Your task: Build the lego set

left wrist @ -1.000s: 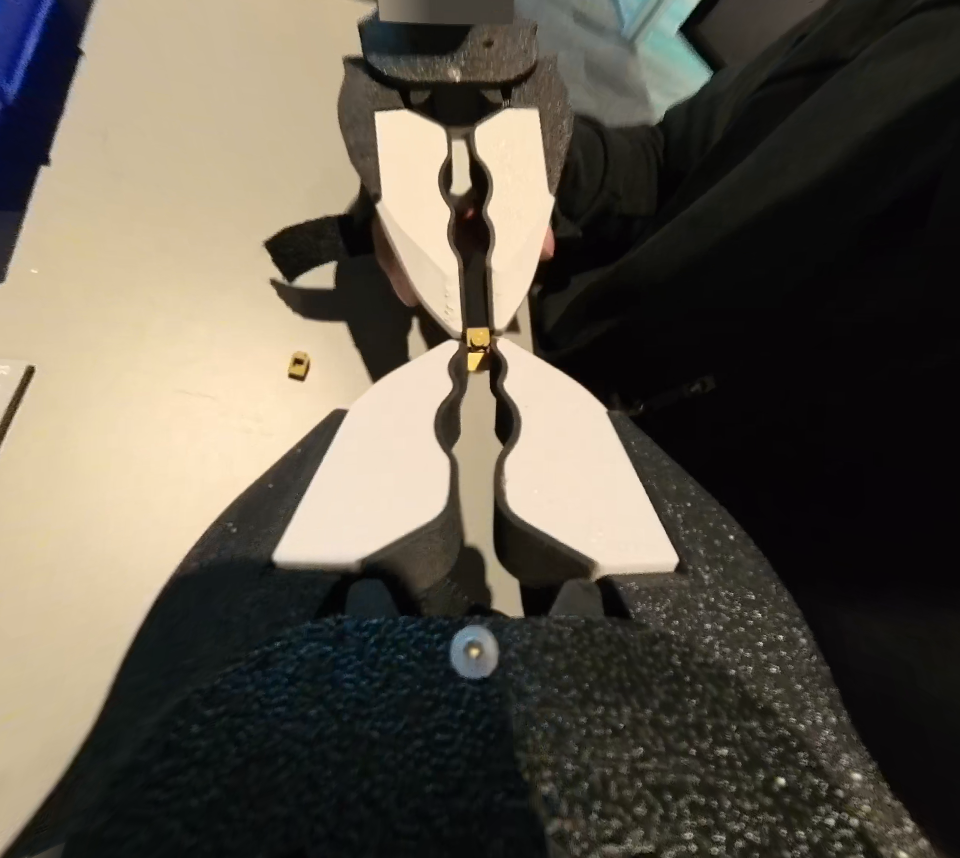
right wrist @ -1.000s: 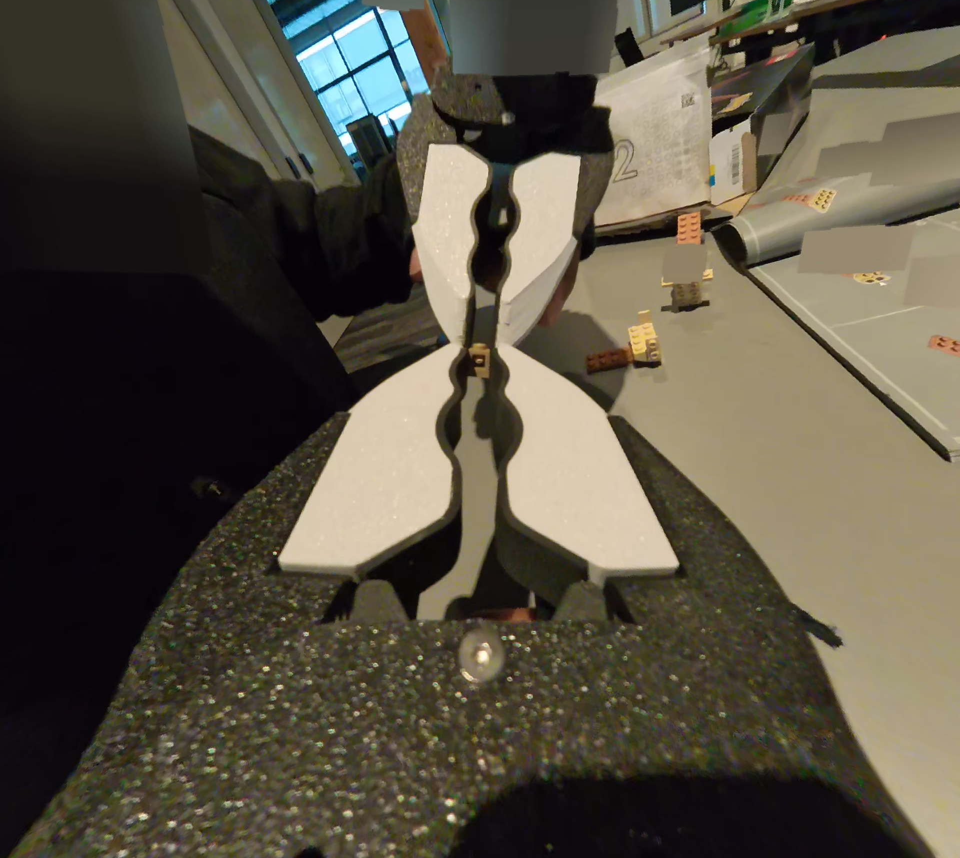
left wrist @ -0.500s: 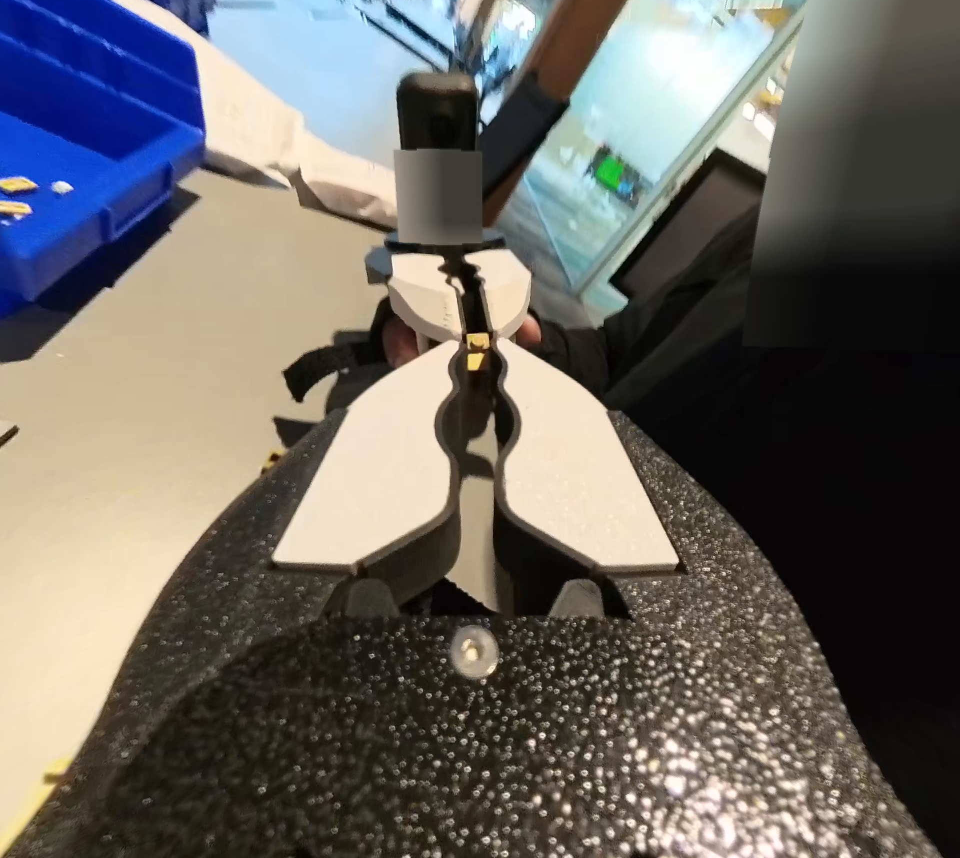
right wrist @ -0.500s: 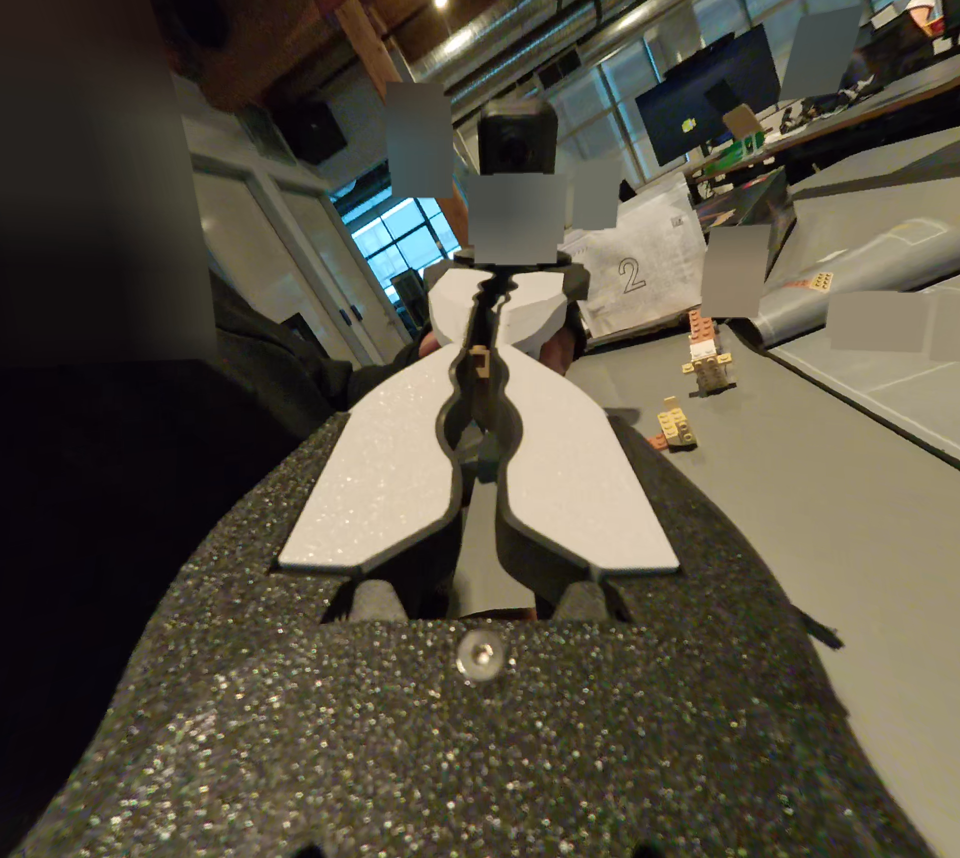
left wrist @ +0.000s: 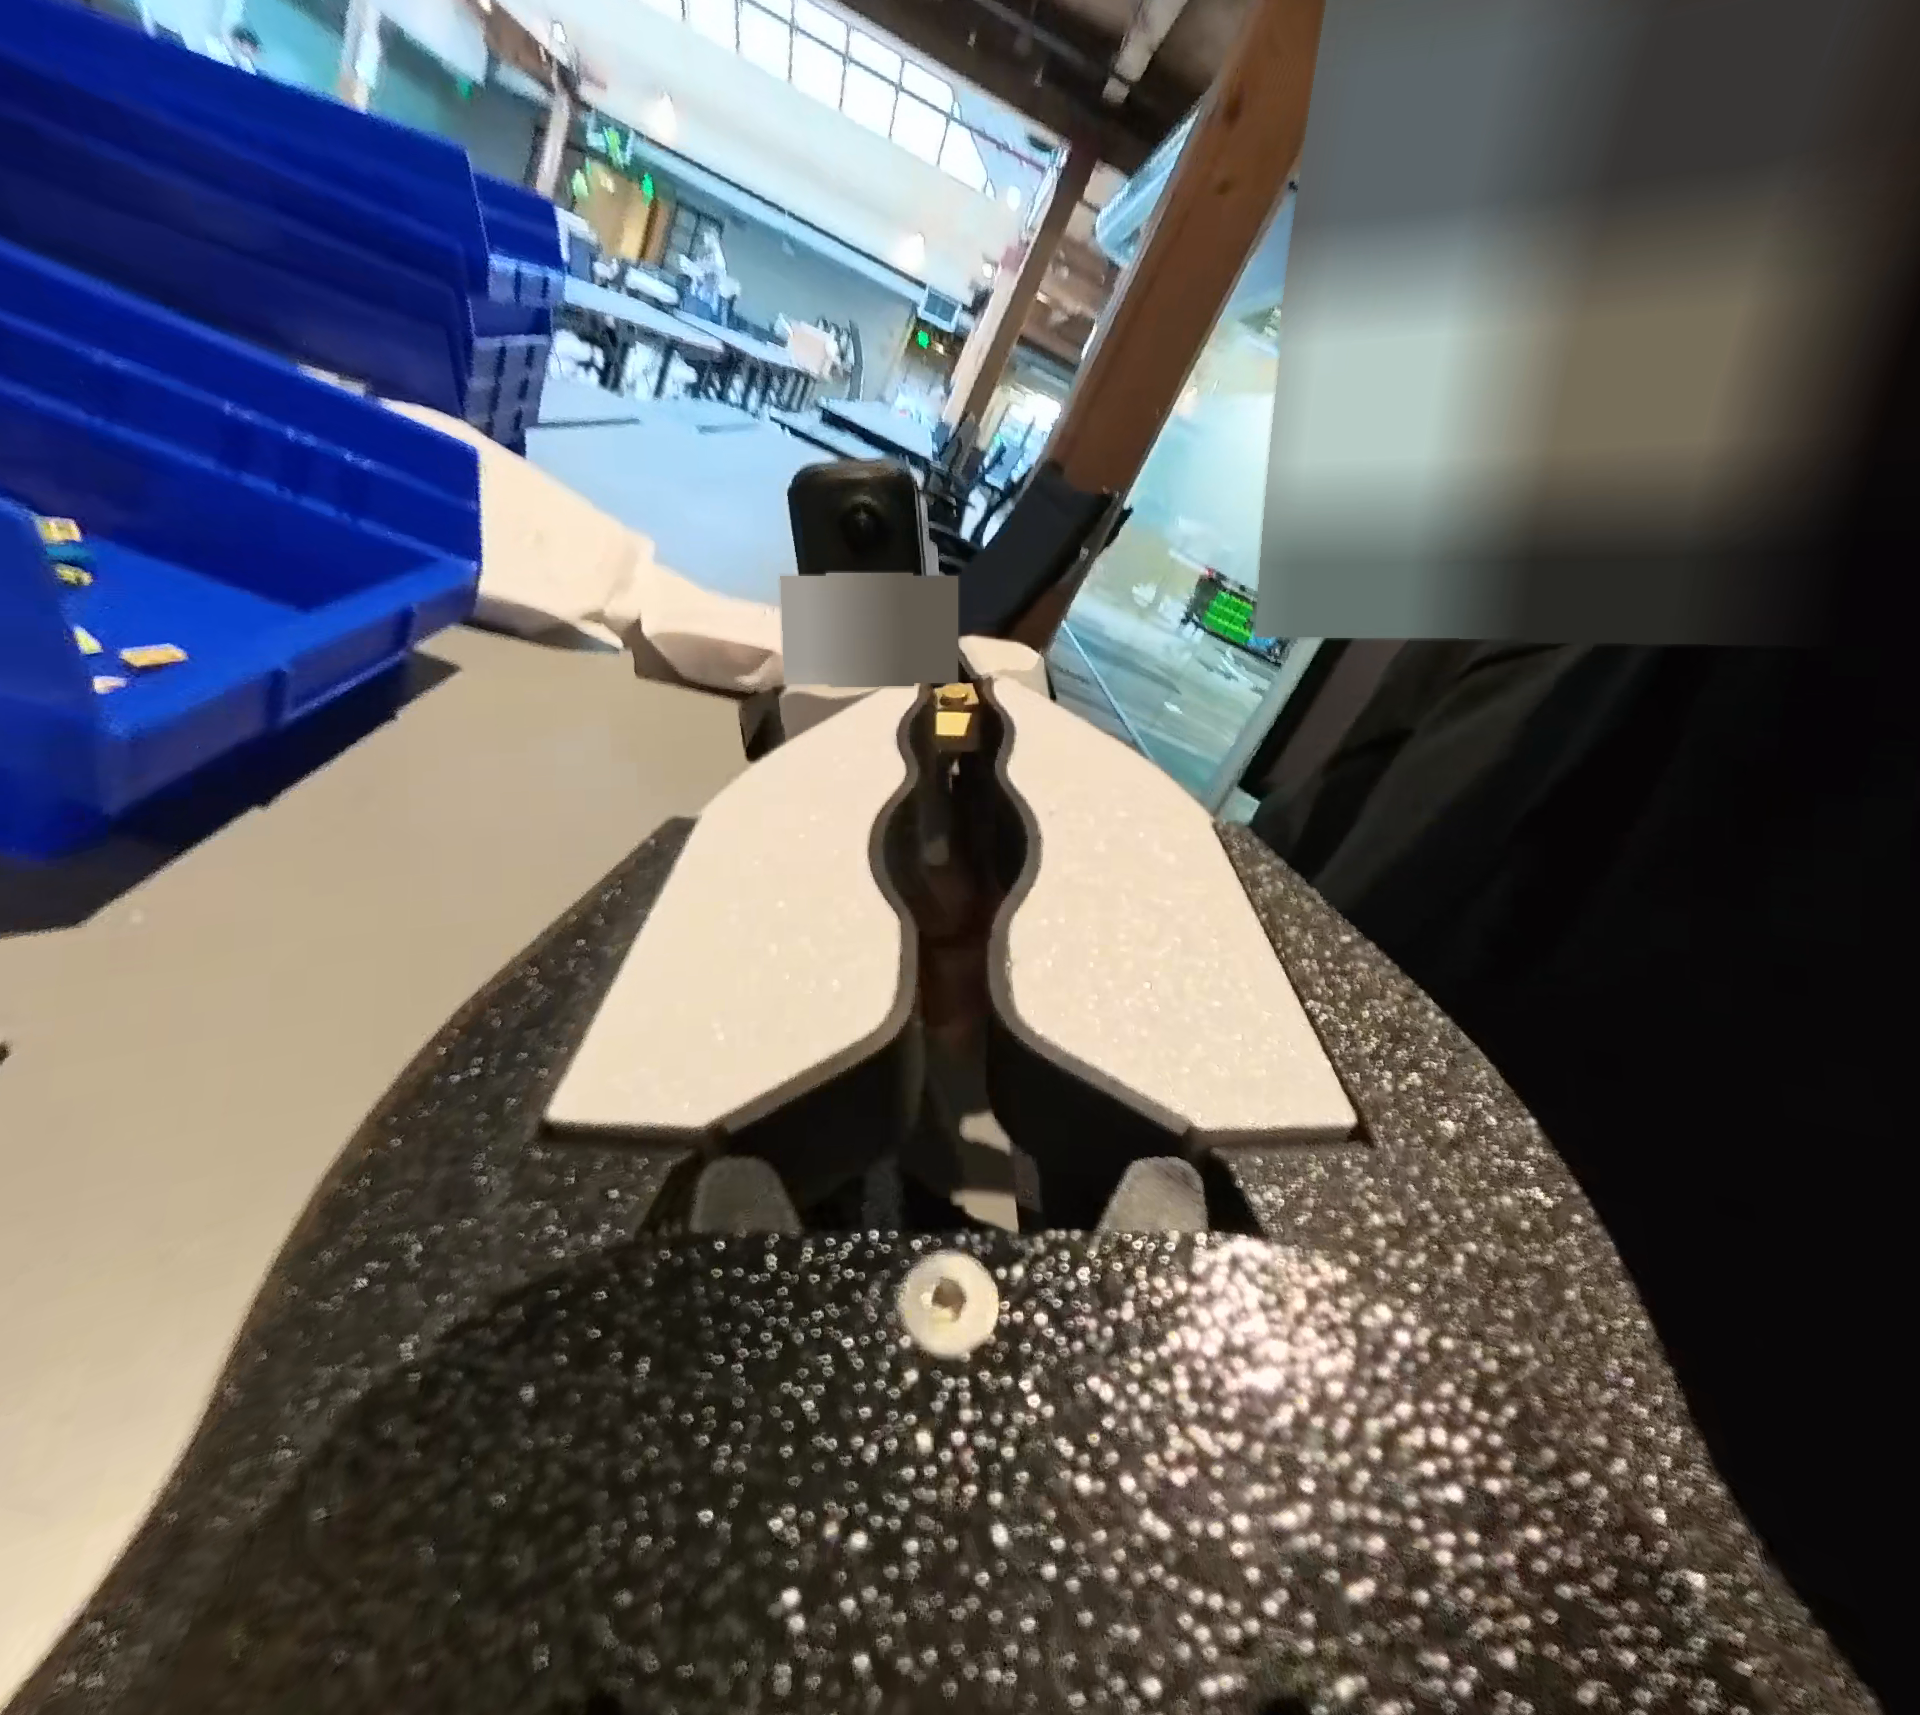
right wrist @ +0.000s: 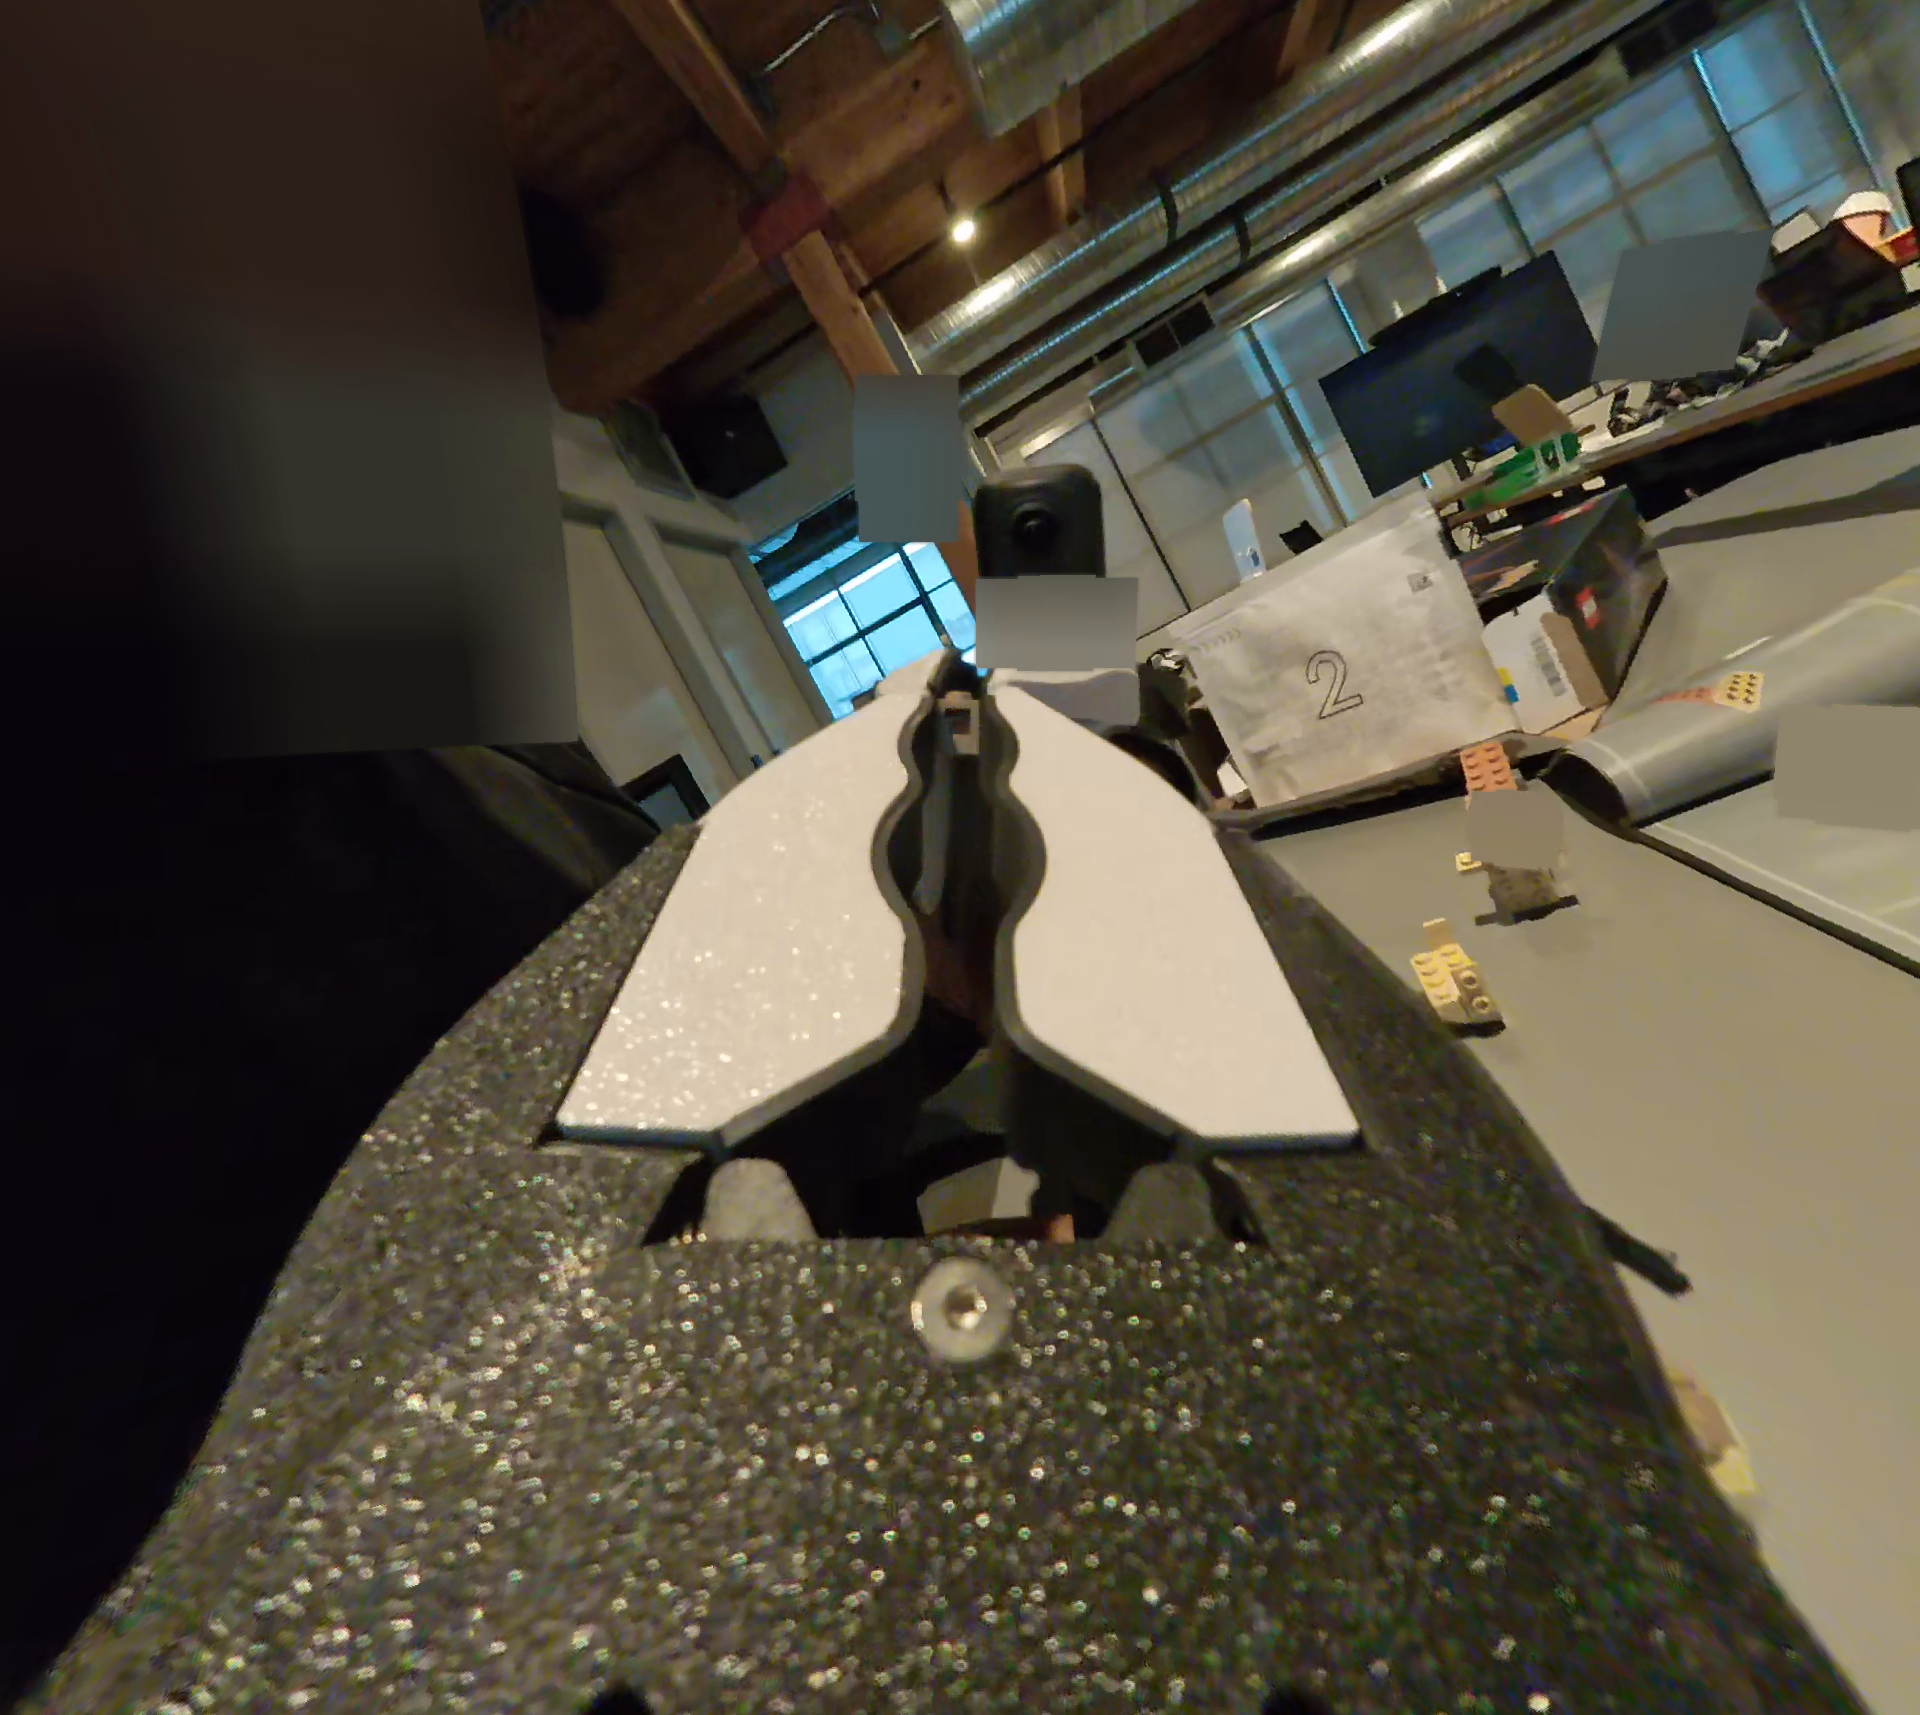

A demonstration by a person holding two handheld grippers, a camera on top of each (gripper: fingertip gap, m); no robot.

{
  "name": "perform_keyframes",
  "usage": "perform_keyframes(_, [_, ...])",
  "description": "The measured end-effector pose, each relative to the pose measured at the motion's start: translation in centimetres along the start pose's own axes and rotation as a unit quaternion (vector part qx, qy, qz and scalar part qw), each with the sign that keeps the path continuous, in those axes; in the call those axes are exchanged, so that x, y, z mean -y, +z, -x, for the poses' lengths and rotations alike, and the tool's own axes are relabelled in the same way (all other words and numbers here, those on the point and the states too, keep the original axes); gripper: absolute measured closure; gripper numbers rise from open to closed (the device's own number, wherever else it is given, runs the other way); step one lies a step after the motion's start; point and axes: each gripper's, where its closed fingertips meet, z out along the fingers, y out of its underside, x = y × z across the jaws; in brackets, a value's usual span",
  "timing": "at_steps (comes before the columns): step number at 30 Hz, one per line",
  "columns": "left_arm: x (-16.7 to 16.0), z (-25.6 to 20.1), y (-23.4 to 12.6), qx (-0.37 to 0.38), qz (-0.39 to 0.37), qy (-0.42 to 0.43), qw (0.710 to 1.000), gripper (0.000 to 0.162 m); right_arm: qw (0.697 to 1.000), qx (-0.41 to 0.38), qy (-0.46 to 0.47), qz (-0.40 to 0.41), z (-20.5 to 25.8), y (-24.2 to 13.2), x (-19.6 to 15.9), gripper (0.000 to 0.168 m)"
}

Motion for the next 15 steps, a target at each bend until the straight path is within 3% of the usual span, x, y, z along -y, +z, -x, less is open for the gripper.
perform_keyframes(6, [0.8, -0.6, 0.2, 0.003, -0.058, 0.011, 0.998, 0.155, 0.999, 0.014, 0.010, -0.045, 0.5, 0.0, 0.7, 0.161])
perform_keyframes(15, [1.6, 0.5, 0.1, 0.024, -0.164, -0.069, 0.984, 0.156, 0.996, -0.019, 0.028, -0.088, -0.5, 0.0, 1.3, 0.161])
